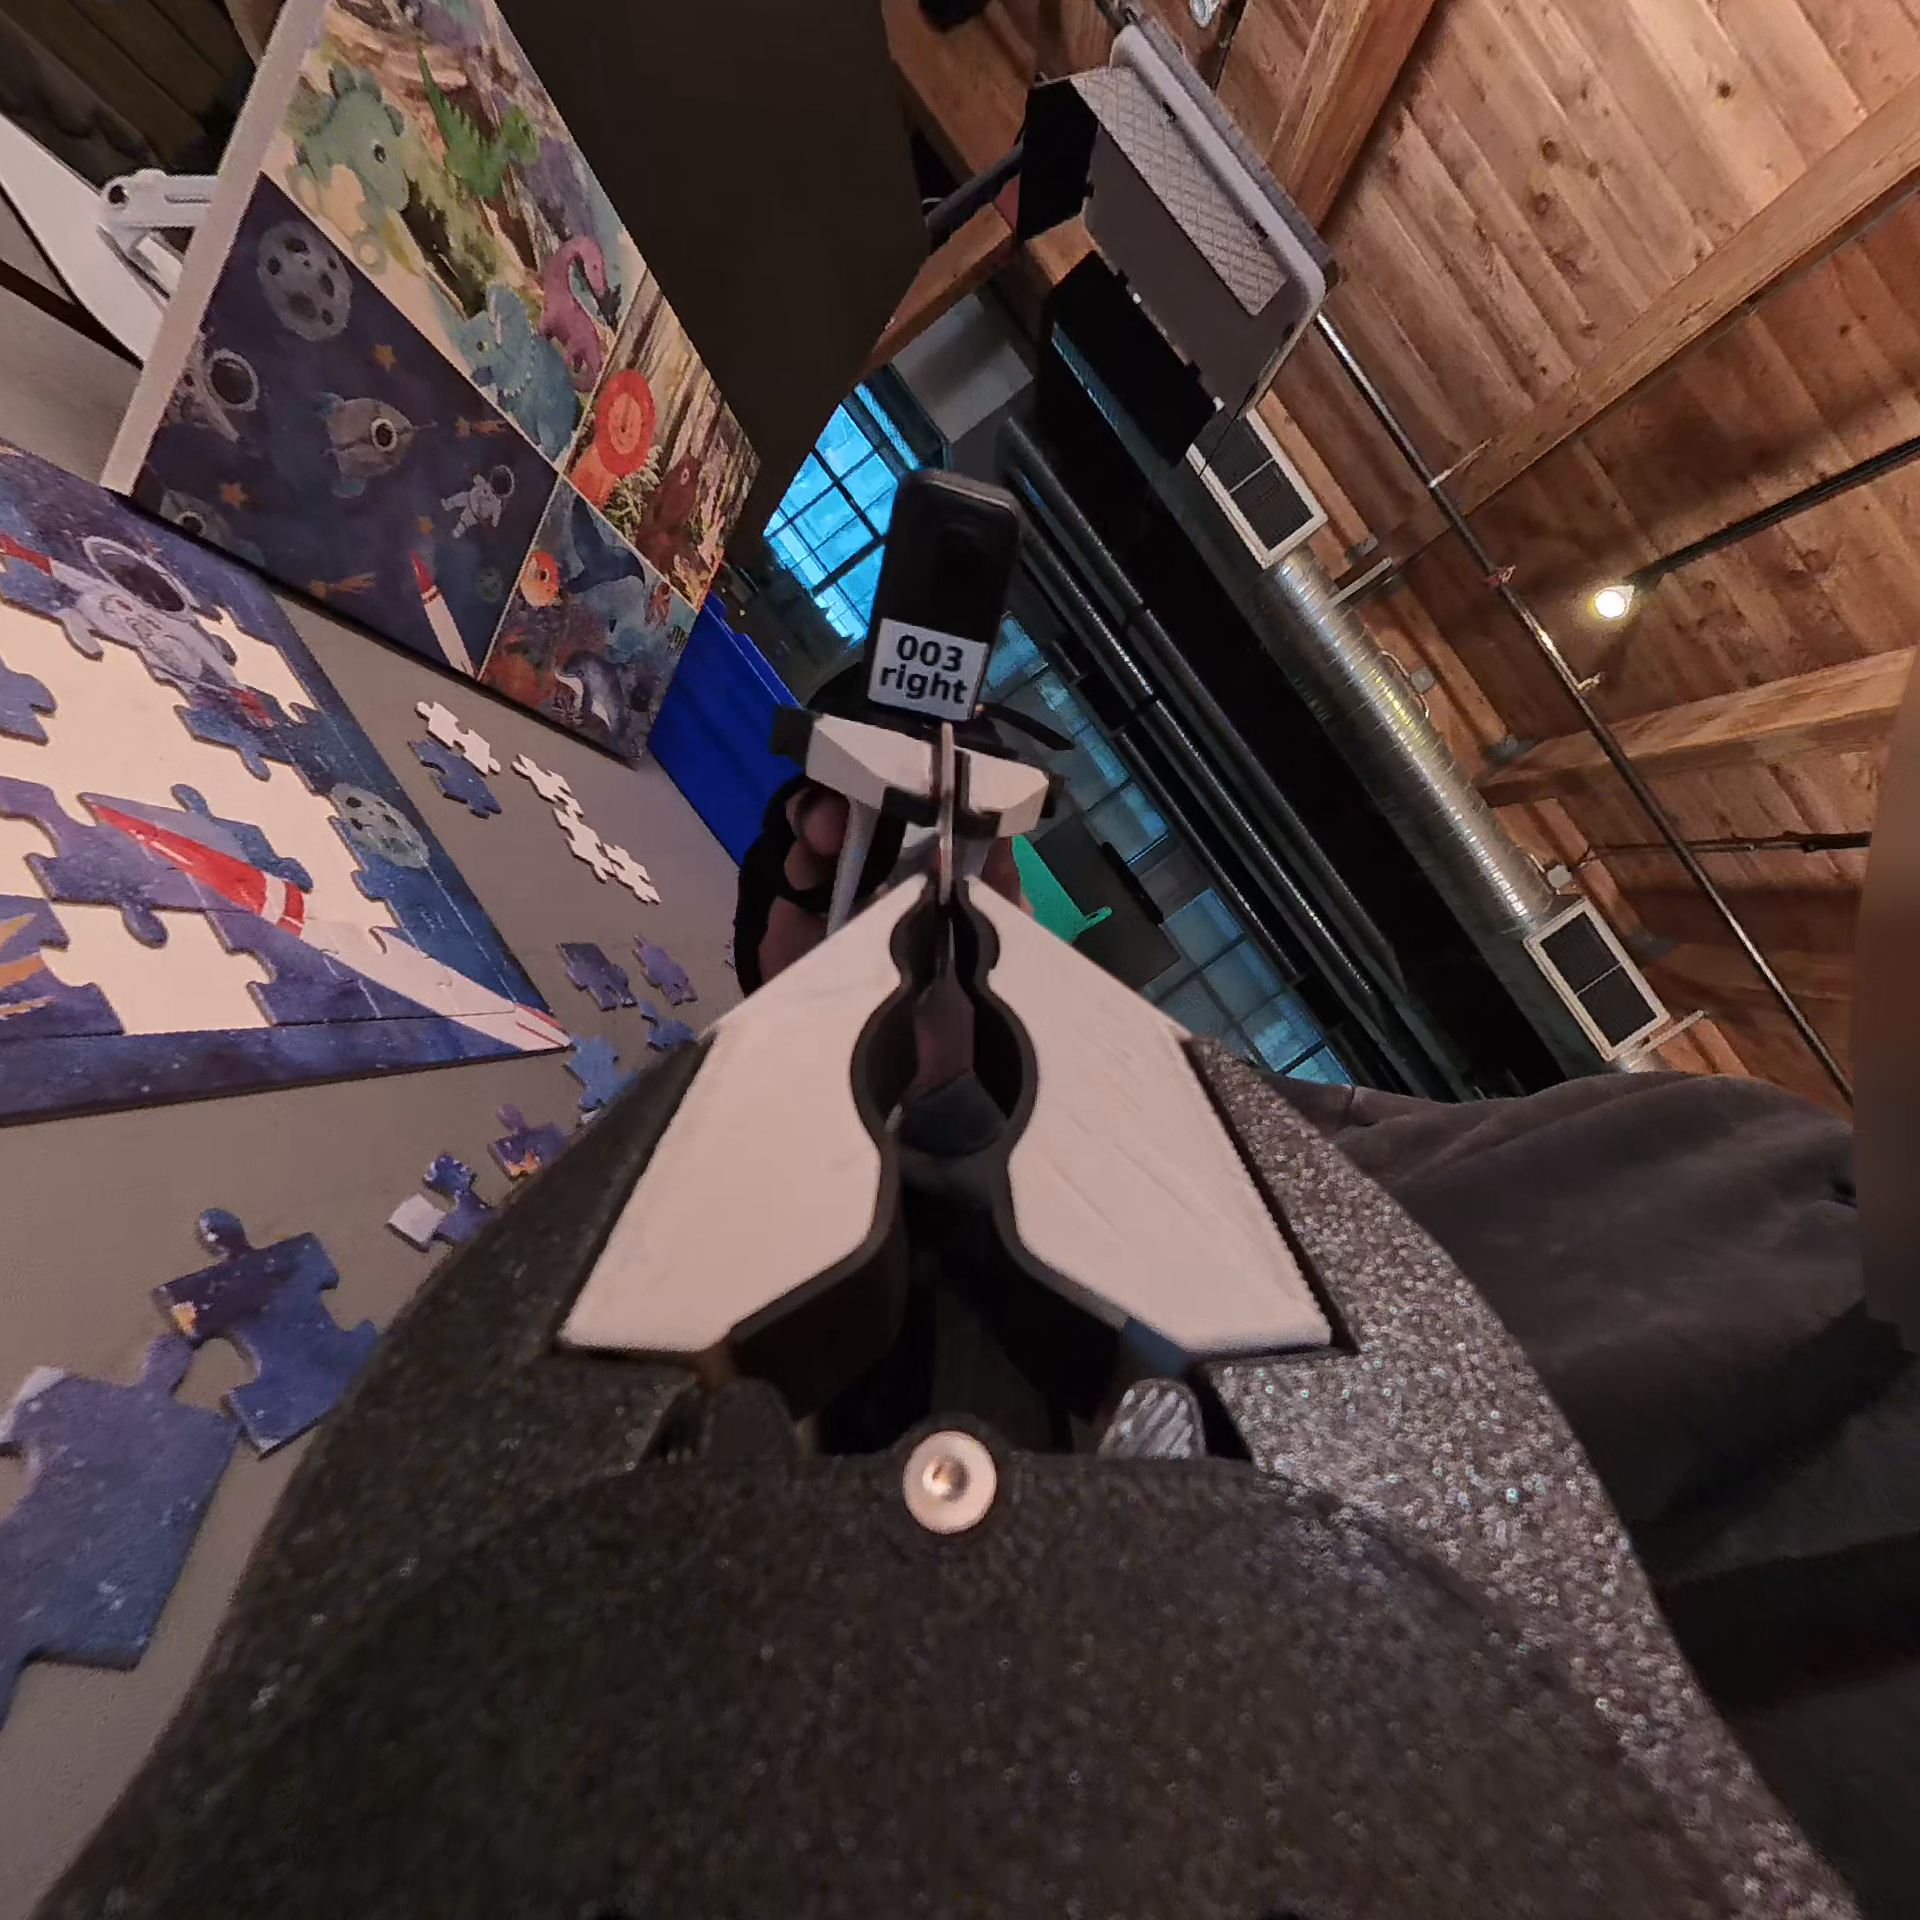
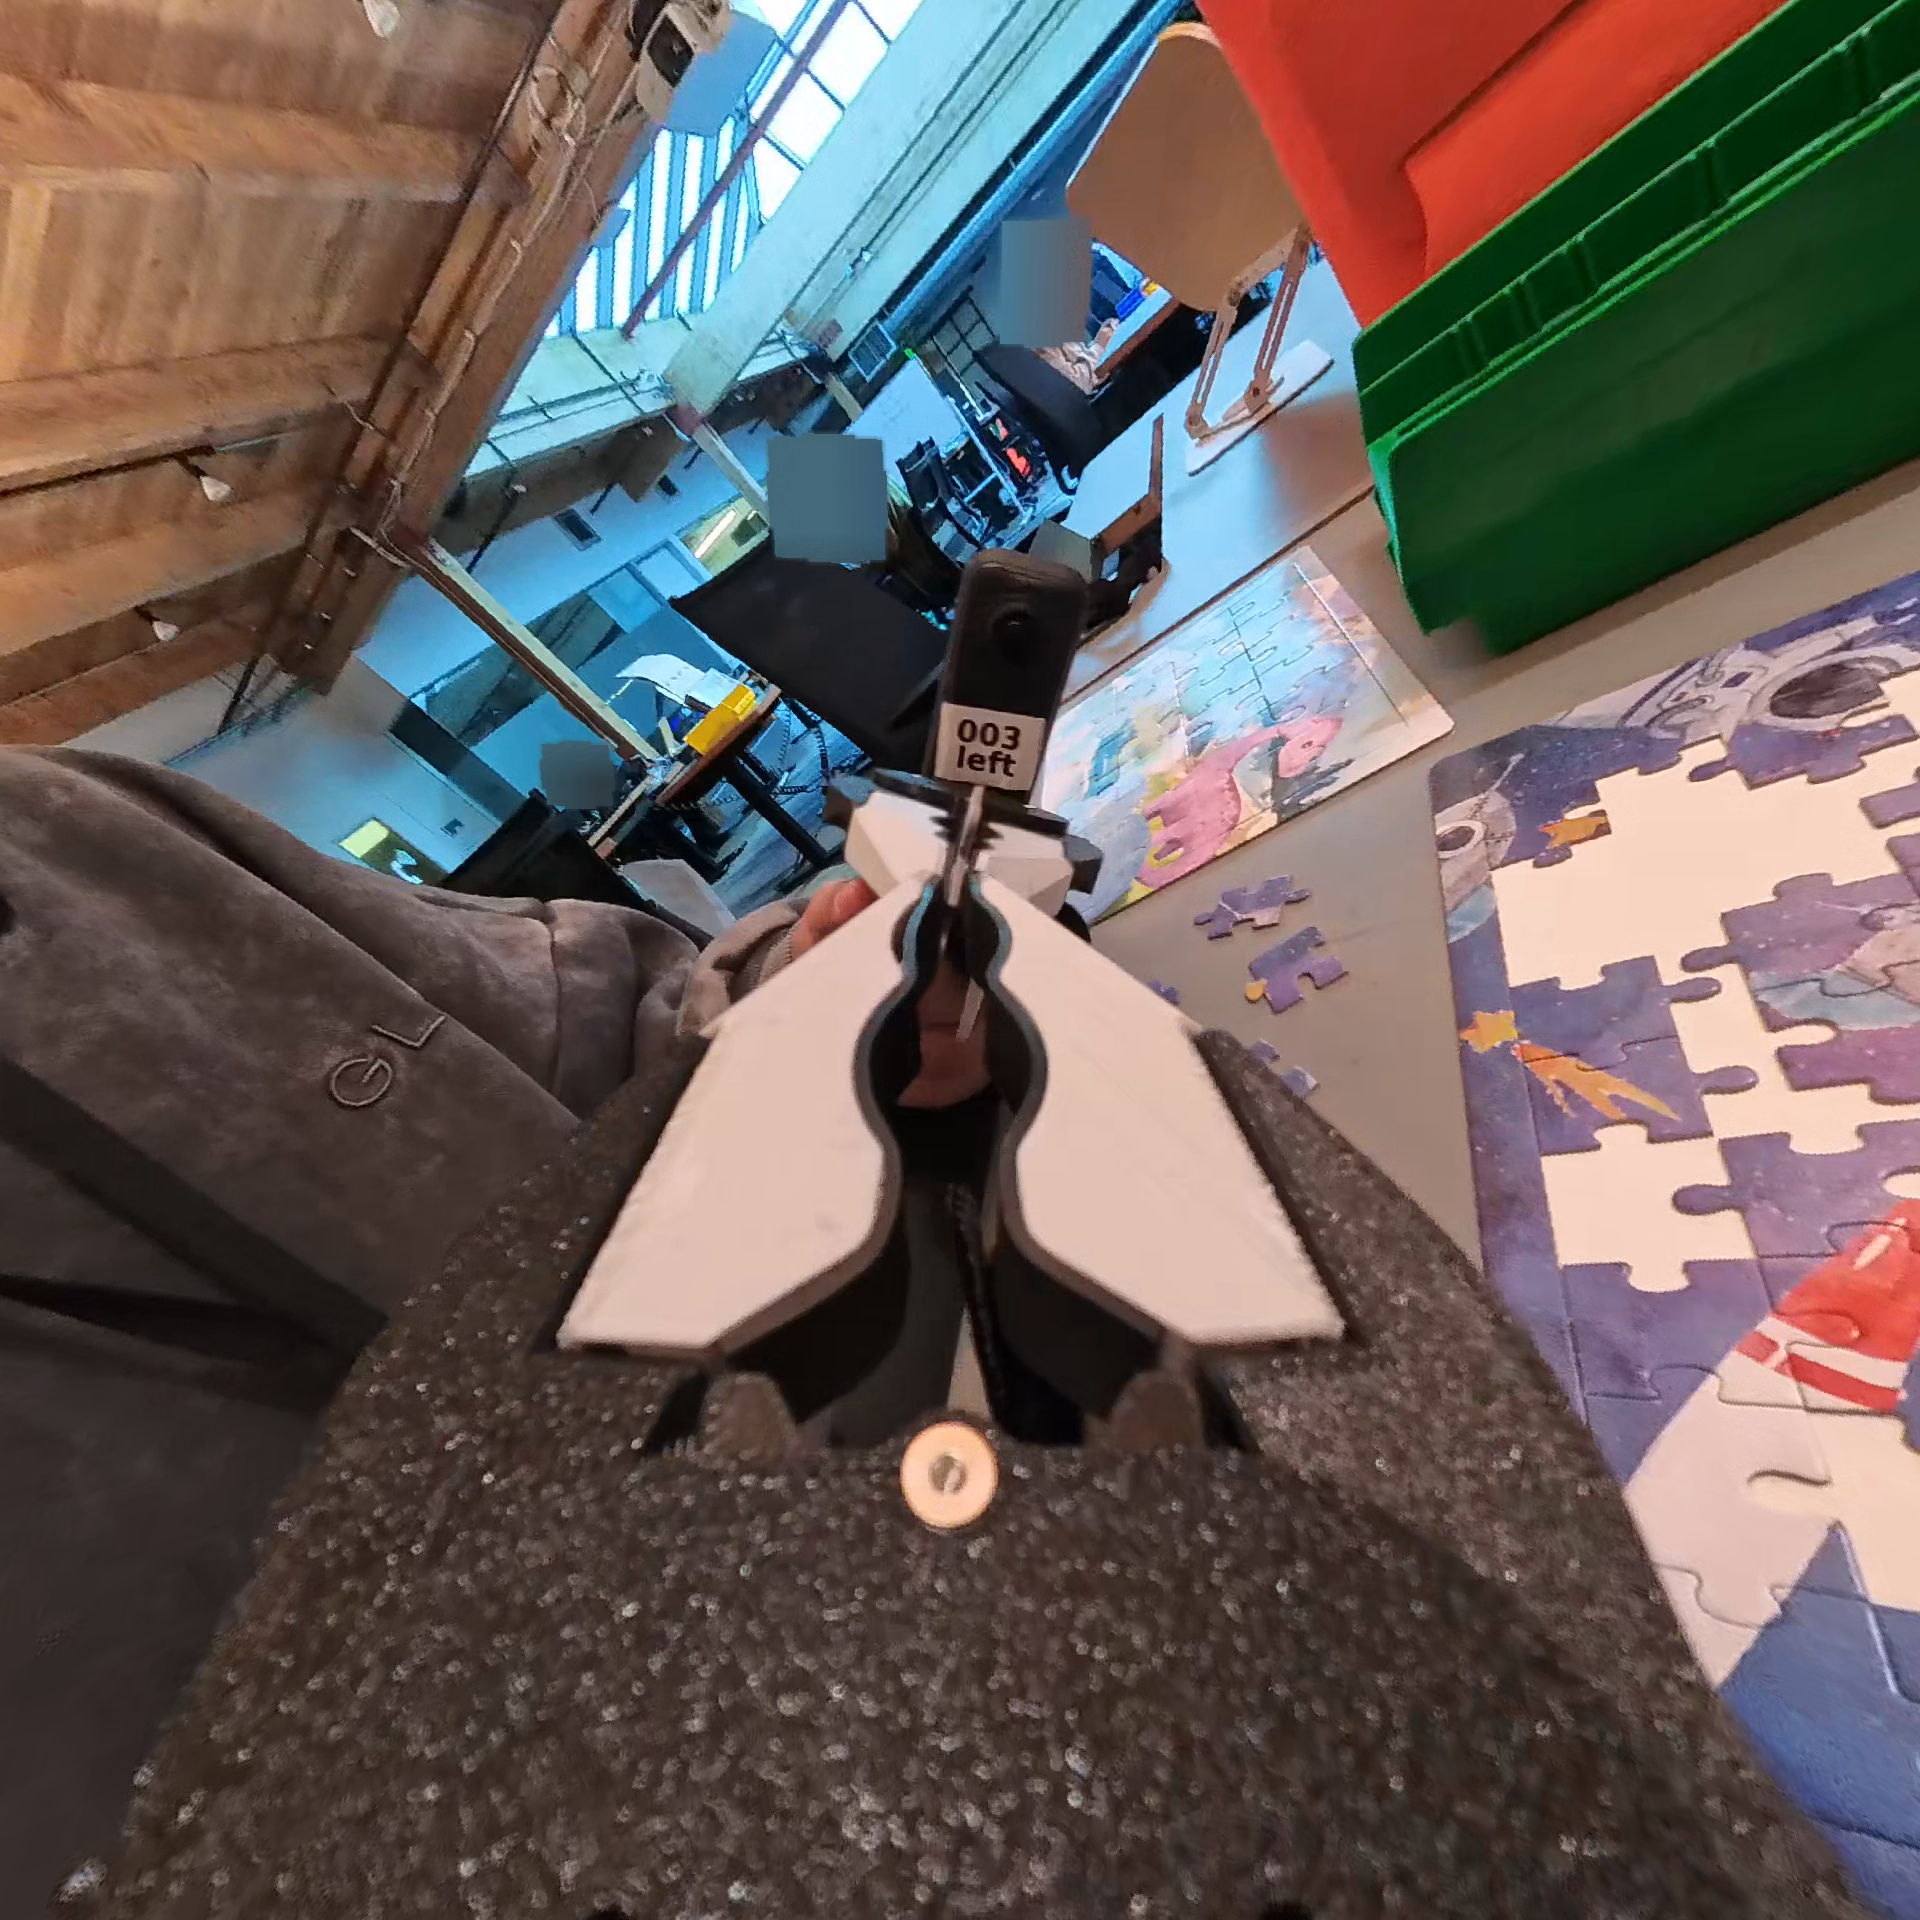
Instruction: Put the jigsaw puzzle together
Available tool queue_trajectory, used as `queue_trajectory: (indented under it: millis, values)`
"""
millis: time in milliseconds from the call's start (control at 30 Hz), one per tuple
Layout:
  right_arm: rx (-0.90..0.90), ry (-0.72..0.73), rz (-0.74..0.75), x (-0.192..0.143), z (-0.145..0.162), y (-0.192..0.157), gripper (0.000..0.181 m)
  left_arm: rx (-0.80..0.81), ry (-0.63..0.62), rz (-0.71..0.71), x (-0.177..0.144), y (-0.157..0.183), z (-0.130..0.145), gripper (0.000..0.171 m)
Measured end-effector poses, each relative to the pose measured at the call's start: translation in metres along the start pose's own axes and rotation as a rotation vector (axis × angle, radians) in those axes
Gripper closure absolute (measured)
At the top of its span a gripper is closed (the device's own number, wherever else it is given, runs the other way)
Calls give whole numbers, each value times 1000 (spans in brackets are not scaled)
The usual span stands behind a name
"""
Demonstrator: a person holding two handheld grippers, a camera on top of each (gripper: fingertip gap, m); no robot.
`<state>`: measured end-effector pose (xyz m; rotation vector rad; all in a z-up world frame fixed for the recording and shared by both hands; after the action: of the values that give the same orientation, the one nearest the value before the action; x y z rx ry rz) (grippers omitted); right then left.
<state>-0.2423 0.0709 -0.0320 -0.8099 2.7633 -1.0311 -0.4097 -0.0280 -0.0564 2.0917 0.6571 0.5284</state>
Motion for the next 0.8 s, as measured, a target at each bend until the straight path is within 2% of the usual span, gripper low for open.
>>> queue_trajectory:
  millis: [100, 133, 167, 233, 300, 367, 467, 633, 800]
  values:
    - [-19, -9, 68, -3, 1, 4, 175, -28, 26, -37, -3, -5, -3, 171]
    - [-54, -15, 134, -5, -1, 6, 166, -37, 43, -54, -5, -7, -4, 171]
    - [-118, -37, 209, -7, -2, 6, 156, -45, 57, -71, -7, -9, -6, 171]
    - [-317, -128, 372, -7, -3, 0, 152, -59, 79, -95, -9, -13, -7, 171]
    - [-529, -236, 491, 2, 2, -11, 140, -69, 87, -102, -9, -15, -8, 171]
    - [-630, -360, 589, 15, 8, -19, 137, -66, 83, -119, -8, -16, -7, 171]
    - [-738, -446, 716, 29, 11, -24, 135, -34, 68, -172, -6, -17, -4, 171]
    - [-798, -549, 807, 39, 16, -24, 143, 40, 49, -243, -1, -15, -1, 170]
    - [-791, -552, 809, 40, 19, -24, 148, 56, 27, -228, 3, -12, 2, 170]
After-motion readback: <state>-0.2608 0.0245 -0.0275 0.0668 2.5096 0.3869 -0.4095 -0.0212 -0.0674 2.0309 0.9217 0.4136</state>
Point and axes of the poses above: each gripper's, where its closed fingertips meet, x out along the fingers, z out of its underside, y = z × x across the jaws, the point moved 10 cm from there along -x, back along the fingers, and after that the axes turned 9 degrees about -z, right-handed, at the moved point
